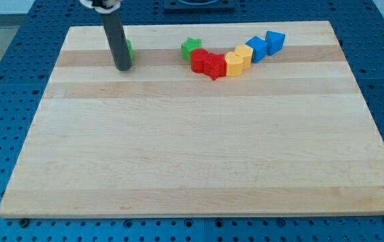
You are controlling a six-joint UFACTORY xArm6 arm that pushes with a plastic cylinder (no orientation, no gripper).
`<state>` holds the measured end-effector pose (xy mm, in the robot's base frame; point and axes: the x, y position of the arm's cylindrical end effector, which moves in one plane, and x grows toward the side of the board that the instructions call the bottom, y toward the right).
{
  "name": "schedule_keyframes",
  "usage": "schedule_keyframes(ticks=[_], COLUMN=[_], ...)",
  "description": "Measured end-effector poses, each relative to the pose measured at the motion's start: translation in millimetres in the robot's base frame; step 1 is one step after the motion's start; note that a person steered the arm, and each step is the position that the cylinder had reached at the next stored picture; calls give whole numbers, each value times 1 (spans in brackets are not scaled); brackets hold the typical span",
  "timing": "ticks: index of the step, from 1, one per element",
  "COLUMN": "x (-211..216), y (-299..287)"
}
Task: Move the green circle to the top left of the green star
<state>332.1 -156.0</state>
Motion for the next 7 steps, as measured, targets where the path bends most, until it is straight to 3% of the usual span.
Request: schedule_keyframes(ticks=[1, 4, 5, 7], x=[13, -44, -31, -51], y=[-7, 10, 9, -53])
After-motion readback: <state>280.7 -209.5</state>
